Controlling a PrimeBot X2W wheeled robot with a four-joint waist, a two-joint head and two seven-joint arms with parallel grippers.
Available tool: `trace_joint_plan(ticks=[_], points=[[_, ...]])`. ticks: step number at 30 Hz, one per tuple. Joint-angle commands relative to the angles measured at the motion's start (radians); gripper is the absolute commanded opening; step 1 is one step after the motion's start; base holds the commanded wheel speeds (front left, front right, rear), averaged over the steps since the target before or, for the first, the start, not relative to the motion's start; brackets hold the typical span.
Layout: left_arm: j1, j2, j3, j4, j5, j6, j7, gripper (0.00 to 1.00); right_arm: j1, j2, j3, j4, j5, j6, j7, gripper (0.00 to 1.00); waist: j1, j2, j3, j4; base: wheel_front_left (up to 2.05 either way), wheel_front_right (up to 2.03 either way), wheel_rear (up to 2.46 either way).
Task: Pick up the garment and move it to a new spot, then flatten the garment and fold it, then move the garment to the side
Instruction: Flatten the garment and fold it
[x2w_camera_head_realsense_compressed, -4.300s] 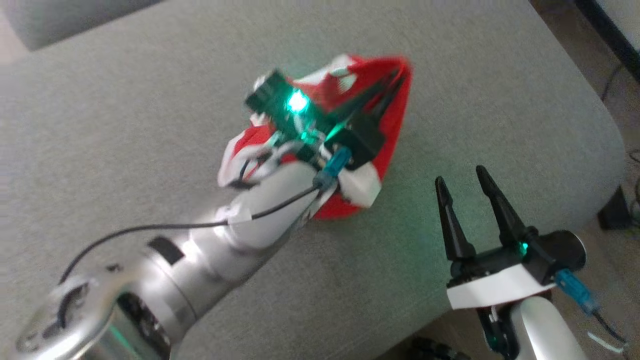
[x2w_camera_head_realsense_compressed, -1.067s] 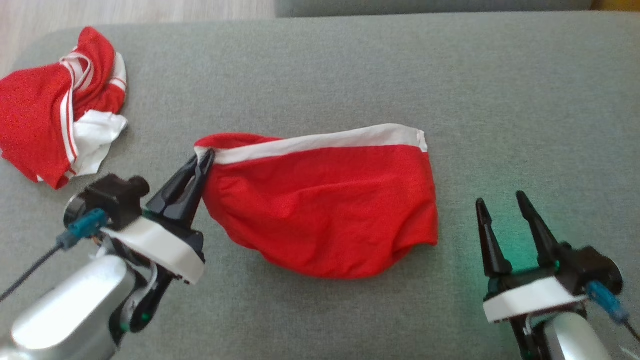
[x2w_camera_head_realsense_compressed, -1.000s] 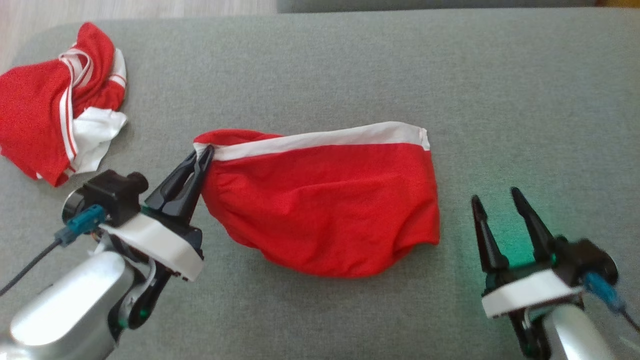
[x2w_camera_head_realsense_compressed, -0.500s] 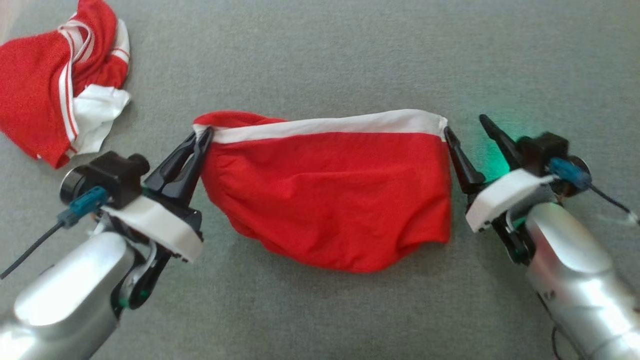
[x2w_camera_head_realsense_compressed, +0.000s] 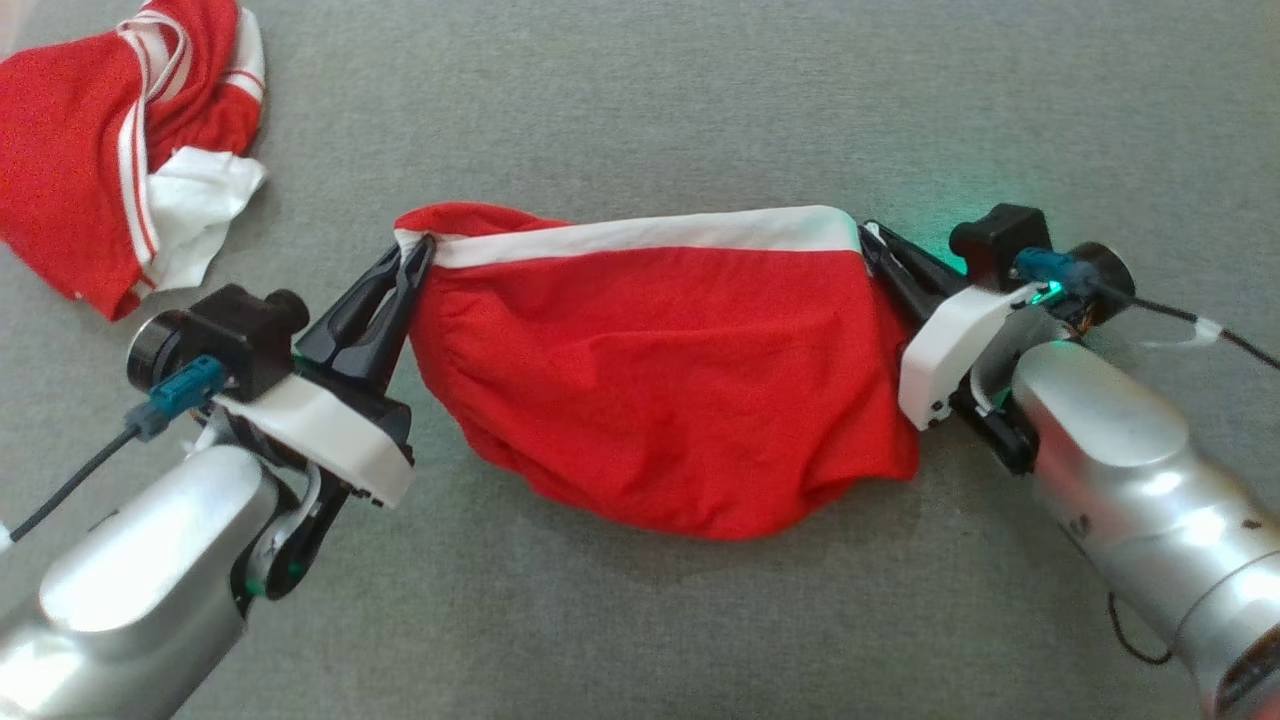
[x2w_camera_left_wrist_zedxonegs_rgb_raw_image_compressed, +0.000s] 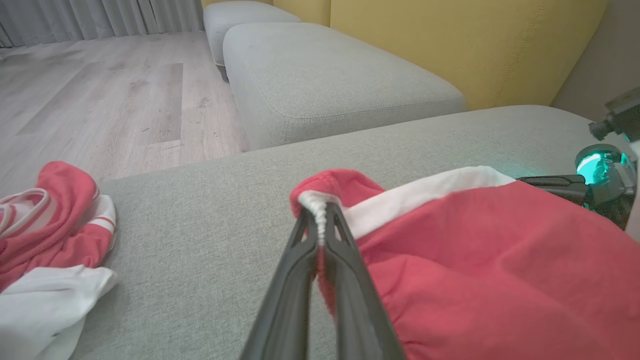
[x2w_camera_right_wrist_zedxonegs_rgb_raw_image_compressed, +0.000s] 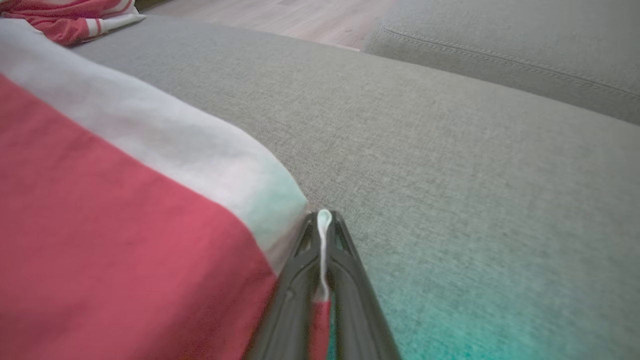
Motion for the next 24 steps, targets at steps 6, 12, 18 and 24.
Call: trace_joint_plan(ticks=[6, 12, 18, 24], points=[[-0.077, 0.057, 0.061, -0.033, 0.021, 0.008, -0.016, 0.00, -0.099, -0.077, -0.007, -0.032, 0.056, -0.001, -0.063, 0.00, -0.0001, 0.0000, -0.004, -0.063, 0.00, 0.00, 0.00], [-0.196, 0.067, 0.072, -0.059, 0.066, 0.000, 0.028, 0.00, -0.231, -0.171, -0.143, -0.153, 0.005, -0.001, -0.067, 0.00, -0.0001, 0.0000, 0.025, -0.138, 0.00, 0.00, 0.00], [-0.533, -0.036, 0.103, 0.036, 0.165, -0.055, 0.045, 0.00, -0.388, -0.274, -0.337, -0.286, -0.135, -0.001, -0.067, 0.00, -0.0001, 0.0000, 0.075, -0.238, 0.00, 0.00, 0.00], [-0.791, -0.183, 0.115, 0.209, 0.274, -0.064, -0.072, 0.00, -0.499, -0.320, -0.498, -0.375, -0.246, -0.001, -0.067, 0.00, -0.0001, 0.0000, 0.111, -0.307, 0.00, 0.00, 0.00]])
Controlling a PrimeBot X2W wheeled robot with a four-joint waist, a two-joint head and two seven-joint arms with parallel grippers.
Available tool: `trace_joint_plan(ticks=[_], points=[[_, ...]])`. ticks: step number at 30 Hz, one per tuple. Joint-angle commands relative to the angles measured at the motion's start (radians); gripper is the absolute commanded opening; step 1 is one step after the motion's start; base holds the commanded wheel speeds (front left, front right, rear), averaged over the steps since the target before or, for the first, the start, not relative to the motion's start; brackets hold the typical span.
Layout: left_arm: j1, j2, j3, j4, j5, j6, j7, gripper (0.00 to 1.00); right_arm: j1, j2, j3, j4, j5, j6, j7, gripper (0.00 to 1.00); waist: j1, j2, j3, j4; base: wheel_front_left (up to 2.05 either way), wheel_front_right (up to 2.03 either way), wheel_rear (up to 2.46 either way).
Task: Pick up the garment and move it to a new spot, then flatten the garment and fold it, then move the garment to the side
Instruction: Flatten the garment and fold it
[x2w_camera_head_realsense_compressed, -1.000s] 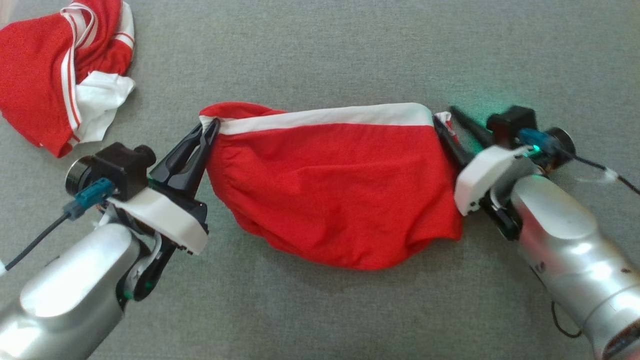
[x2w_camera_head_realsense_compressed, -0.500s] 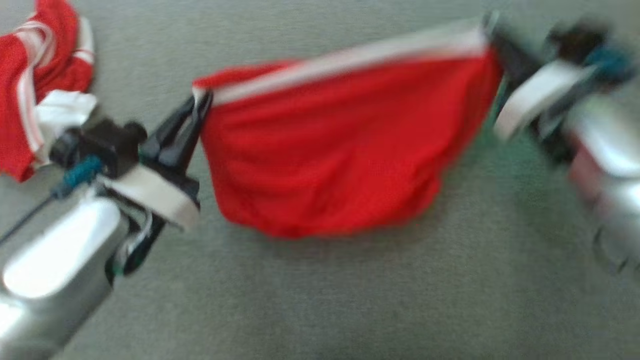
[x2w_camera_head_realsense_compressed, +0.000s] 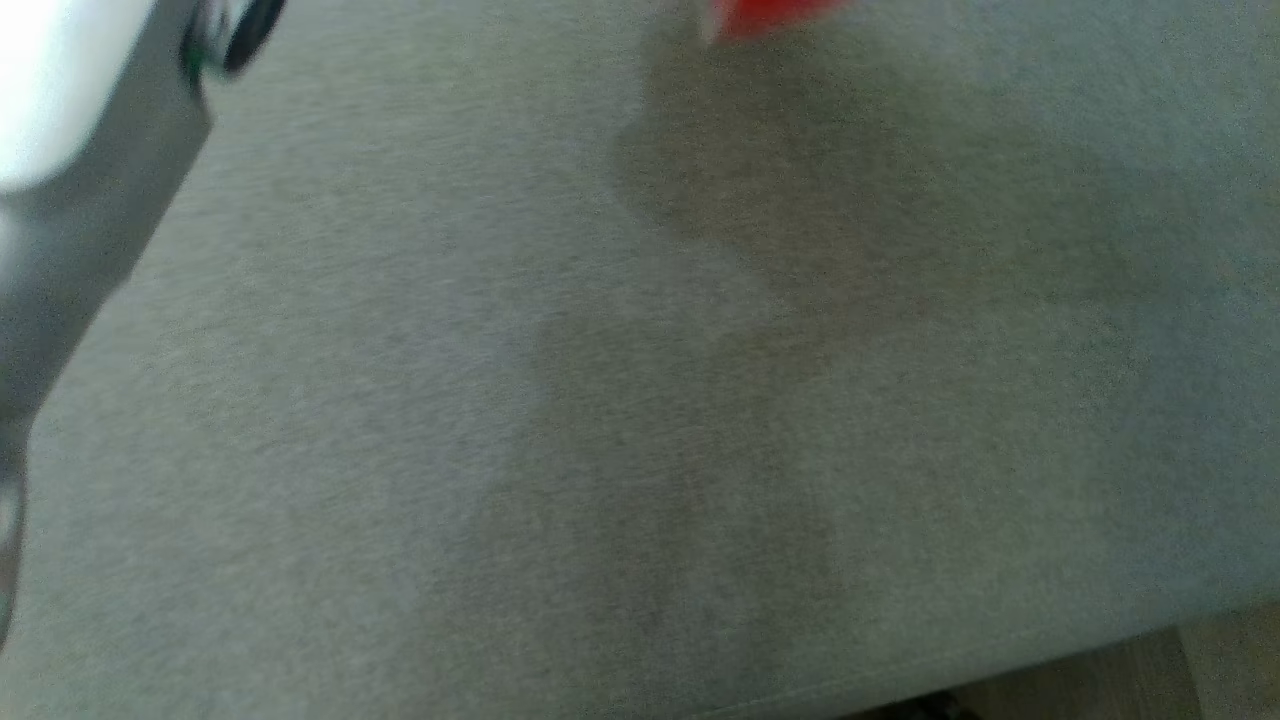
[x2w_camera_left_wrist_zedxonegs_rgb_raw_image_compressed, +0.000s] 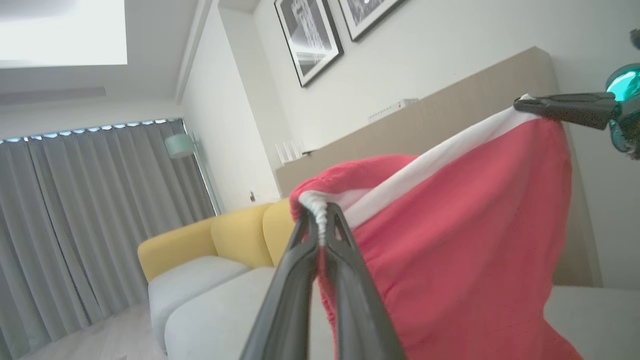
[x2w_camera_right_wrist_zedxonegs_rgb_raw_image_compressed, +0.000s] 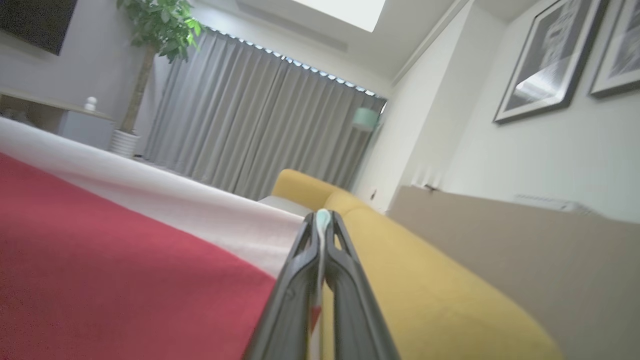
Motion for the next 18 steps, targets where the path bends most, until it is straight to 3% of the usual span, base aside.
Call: trace_joint_plan(ticks=[1, 5, 8, 12, 18], points=[[-0.054, 0.012, 0.046, 0.006, 0.009, -0.005, -0.014, 0.00, -0.020, -0.023, -0.030, -0.042, -0.019, -0.001, -0.005, 0.00, -0.0001, 0.0000, 0.026, -0.030, 0.00, 0.00, 0.00], [-0.078, -0.042, 0.048, 0.081, 0.052, -0.003, -0.061, 0.00, 0.011, -0.031, -0.133, -0.134, -0.077, -0.001, -0.005, 0.00, -0.0001, 0.0000, 0.039, -0.049, 0.00, 0.00, 0.00], [-0.001, -0.040, 0.053, 0.068, 0.086, 0.003, -0.069, 0.00, 0.106, -0.016, -0.179, -0.205, -0.093, -0.001, -0.005, 0.00, -0.0001, 0.0000, 0.040, -0.055, 0.00, 0.00, 0.00], [0.219, -0.012, 0.075, -0.056, 0.142, 0.014, -0.070, 0.00, 0.310, 0.002, -0.204, -0.290, -0.088, -0.001, -0.005, 0.00, -0.0001, 0.0000, 0.031, -0.043, 0.00, 0.00, 0.00], [0.632, 0.023, 0.065, -0.202, 0.241, 0.065, -0.070, 0.00, 0.682, 0.008, -0.253, -0.397, -0.060, -0.001, -0.005, 0.00, -0.0001, 0.0000, -0.015, 0.004, 0.00, 0.00, 0.00]])
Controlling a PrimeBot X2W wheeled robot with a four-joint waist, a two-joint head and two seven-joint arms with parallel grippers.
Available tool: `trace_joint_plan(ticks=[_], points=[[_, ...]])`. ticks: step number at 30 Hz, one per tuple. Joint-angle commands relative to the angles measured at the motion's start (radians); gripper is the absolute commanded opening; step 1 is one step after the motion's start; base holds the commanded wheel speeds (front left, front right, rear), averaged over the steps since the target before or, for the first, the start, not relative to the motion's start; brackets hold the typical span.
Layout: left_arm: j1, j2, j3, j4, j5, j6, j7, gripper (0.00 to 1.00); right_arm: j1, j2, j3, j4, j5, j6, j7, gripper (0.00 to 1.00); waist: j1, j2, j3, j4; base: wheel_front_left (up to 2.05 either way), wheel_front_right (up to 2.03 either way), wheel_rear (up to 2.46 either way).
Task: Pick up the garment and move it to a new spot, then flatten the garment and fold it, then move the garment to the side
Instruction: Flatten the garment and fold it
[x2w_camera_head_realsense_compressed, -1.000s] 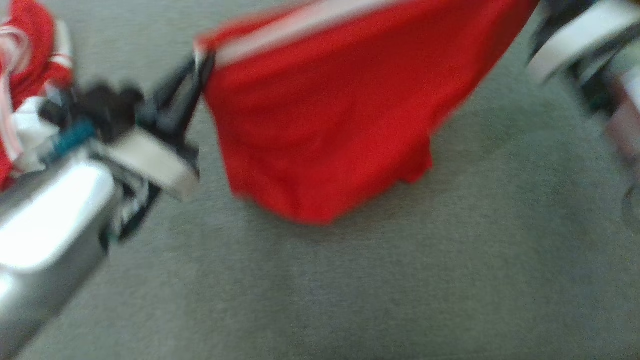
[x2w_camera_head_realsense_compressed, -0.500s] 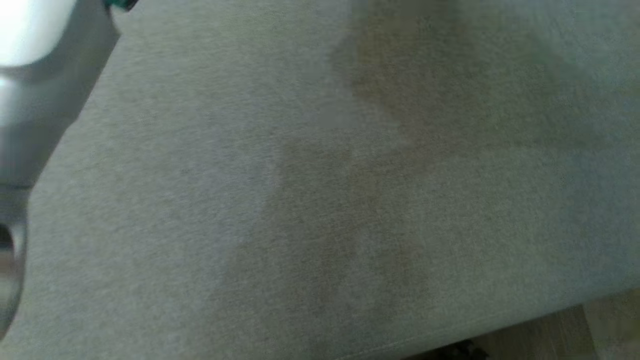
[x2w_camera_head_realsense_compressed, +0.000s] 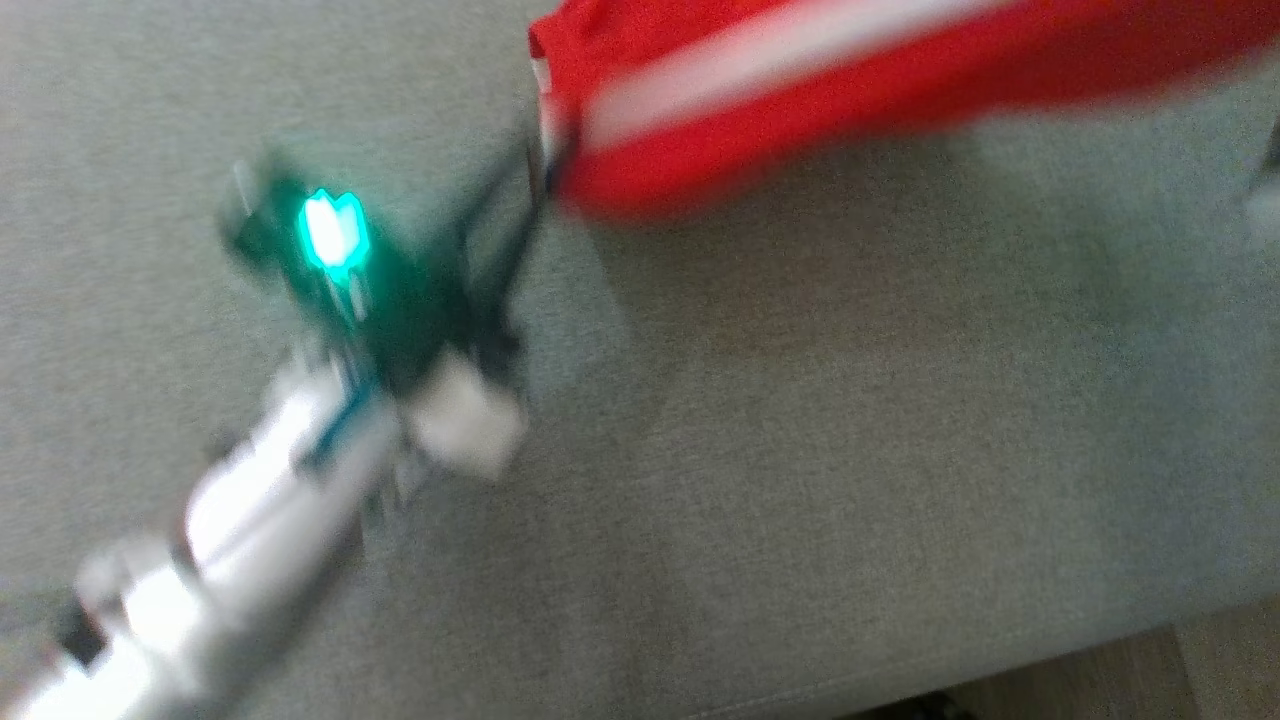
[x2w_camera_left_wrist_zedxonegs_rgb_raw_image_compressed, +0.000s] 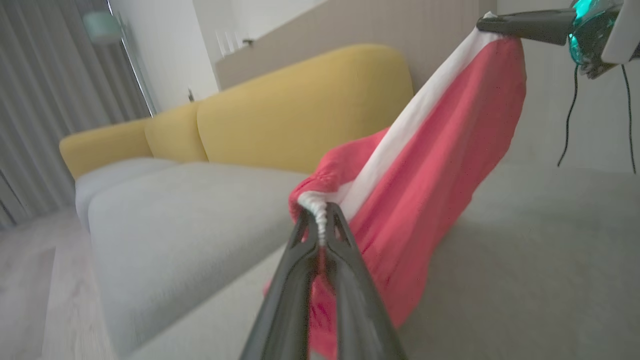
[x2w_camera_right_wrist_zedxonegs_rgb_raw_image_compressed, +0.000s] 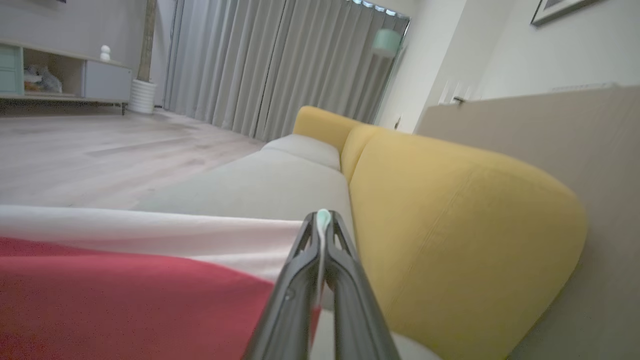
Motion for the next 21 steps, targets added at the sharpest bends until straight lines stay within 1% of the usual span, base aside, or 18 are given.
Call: trace_joint_plan(ticks=[1, 3, 7, 9, 10, 12, 14, 17, 19, 21], points=[[0.088, 0.030, 0.041, -0.061, 0.013, 0.026, -0.004, 0.00, 0.116, -0.026, -0.039, -0.065, 0.001, -0.001, -0.001, 0.00, 0.0000, 0.0000, -0.036, 0.030, 0.00, 0.00, 0.00], [0.201, 0.024, 0.049, -0.088, 0.014, 0.044, -0.004, 0.00, 0.234, -0.021, -0.087, -0.105, -0.021, -0.001, -0.001, 0.00, 0.0000, 0.0000, -0.053, 0.043, 0.00, 0.00, 0.00], [0.377, 0.016, 0.042, -0.126, 0.039, 0.063, -0.004, 0.00, 0.473, 0.009, -0.159, -0.187, -0.045, -0.001, 0.001, 0.00, 0.0000, 0.0000, -0.097, 0.069, 0.00, 0.00, 0.00], [0.450, 0.018, 0.028, -0.131, 0.043, 0.057, -0.004, 0.00, 0.580, 0.021, -0.180, -0.234, -0.042, -0.001, 0.020, 0.00, 0.0000, 0.0000, -0.120, 0.078, 0.00, 0.00, 0.00], [0.450, 0.018, 0.028, -0.131, 0.043, 0.057, -0.004, 0.00, 0.580, 0.021, -0.180, -0.234, -0.042, -0.001, 0.020, 0.00, 0.0000, 0.0000, -0.120, 0.078, 0.00, 0.00, 0.00], [0.508, 0.024, 0.013, -0.139, 0.045, 0.049, -0.004, 0.00, 0.674, 0.026, -0.196, -0.293, -0.035, -0.001, 0.045, 0.00, 0.0000, 0.0000, -0.137, 0.083, 0.00, 0.00, 0.00], [0.544, 0.030, 0.013, -0.157, 0.047, 0.051, -0.004, 0.00, 0.741, 0.031, -0.219, -0.356, -0.043, -0.001, 0.066, 0.00, 0.0000, 0.0000, -0.146, 0.087, 0.00, 0.00, 0.00], [0.550, 0.025, 0.031, -0.195, 0.040, 0.052, -0.004, 0.00, 0.779, 0.044, -0.248, -0.426, -0.052, -0.001, 0.100, 0.00, 0.0000, 0.0000, -0.143, 0.096, 0.00, 0.00, 0.00], [0.516, 0.012, 0.045, -0.205, 0.033, 0.040, -0.004, 0.00, 0.752, 0.037, -0.261, -0.444, -0.063, -0.001, 0.119, 0.00, 0.0000, 0.0000, -0.128, 0.108, 0.00, 0.00, 0.00], [0.462, -0.009, 0.056, -0.195, 0.027, 0.025, -0.002, 0.00, 0.693, 0.033, -0.267, -0.434, -0.059, -0.001, 0.141, 0.00, 0.0000, 0.0000, -0.107, 0.121, 0.00, 0.00, 0.00]])
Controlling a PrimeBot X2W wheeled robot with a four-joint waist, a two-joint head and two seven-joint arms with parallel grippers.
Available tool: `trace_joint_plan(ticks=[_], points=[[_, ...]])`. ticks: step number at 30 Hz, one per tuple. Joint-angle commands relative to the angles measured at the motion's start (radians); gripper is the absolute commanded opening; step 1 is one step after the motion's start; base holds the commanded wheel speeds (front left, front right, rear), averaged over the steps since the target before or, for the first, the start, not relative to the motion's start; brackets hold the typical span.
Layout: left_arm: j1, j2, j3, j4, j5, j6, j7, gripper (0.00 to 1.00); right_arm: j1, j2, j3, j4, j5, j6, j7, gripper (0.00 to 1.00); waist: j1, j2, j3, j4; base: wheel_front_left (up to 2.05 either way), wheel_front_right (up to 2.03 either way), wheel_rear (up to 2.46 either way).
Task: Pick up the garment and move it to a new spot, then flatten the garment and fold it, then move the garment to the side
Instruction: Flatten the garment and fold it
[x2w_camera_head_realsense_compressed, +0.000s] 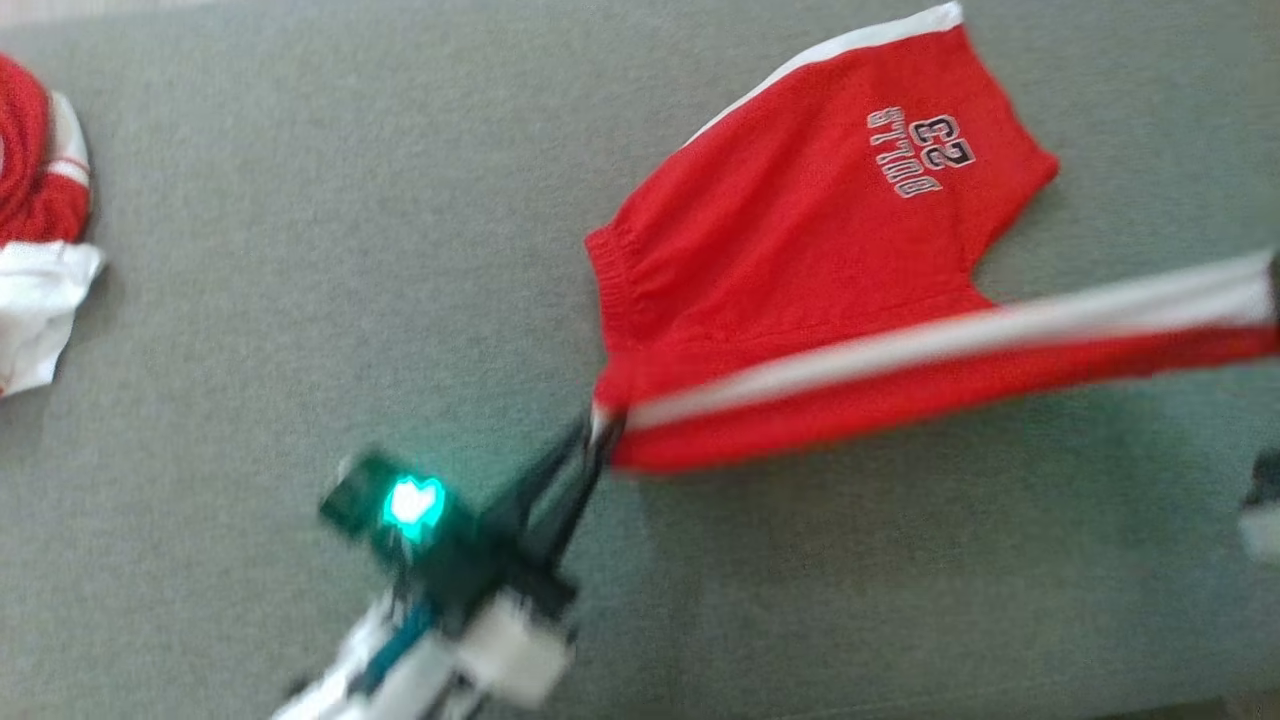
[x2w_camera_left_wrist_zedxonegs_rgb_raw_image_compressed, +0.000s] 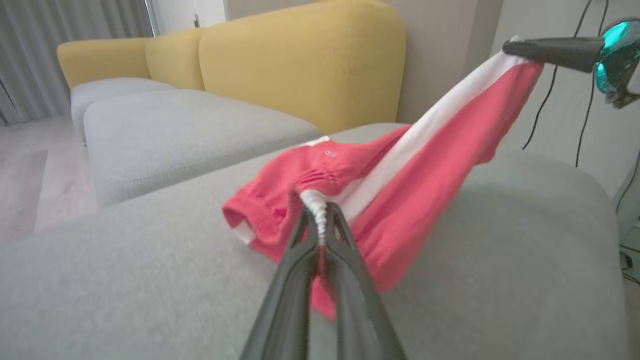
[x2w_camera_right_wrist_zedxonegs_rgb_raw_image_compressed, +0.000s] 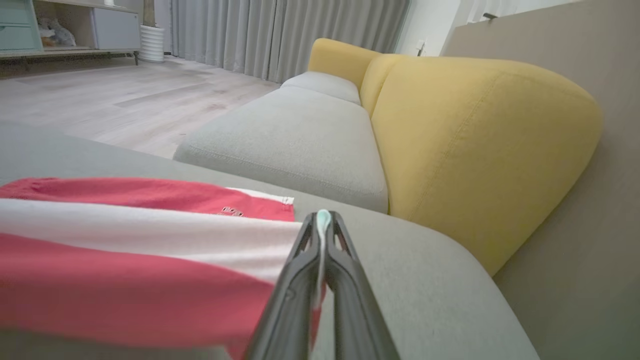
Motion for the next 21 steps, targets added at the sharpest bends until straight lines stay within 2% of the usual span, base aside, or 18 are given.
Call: trace_joint_plan(ticks=[1, 6, 12, 21], points=[[-0.085, -0.008, 0.053, -0.017, -0.013, -0.007, -0.001, 0.00, -0.071, -0.049, 0.001, -0.014, -0.001, -0.001, 0.019, 0.00, 0.0000, -0.0001, 0.030, 0.022, 0.00, 0.00, 0.00], [-0.282, -0.097, 0.078, 0.100, -0.028, -0.045, 0.033, 0.00, -0.281, -0.112, 0.054, 0.093, -0.019, -0.001, 0.087, 0.00, 0.0000, -0.0001, 0.104, 0.066, 0.00, 0.00, 0.00], [-0.468, -0.177, 0.088, 0.262, -0.046, -0.096, 0.062, 0.00, -0.546, -0.184, 0.209, 0.317, 0.046, -0.001, 0.112, 0.00, 0.0000, -0.0001, 0.175, 0.095, 0.00, 0.00, 0.00], [-0.626, -0.222, 0.106, 0.448, -0.013, -0.068, 0.051, 0.00, -0.856, -0.188, 0.445, 0.589, 0.090, -0.001, 0.055, 0.00, 0.0000, -0.0001, 0.239, 0.105, 0.00, 0.00, 0.00]])
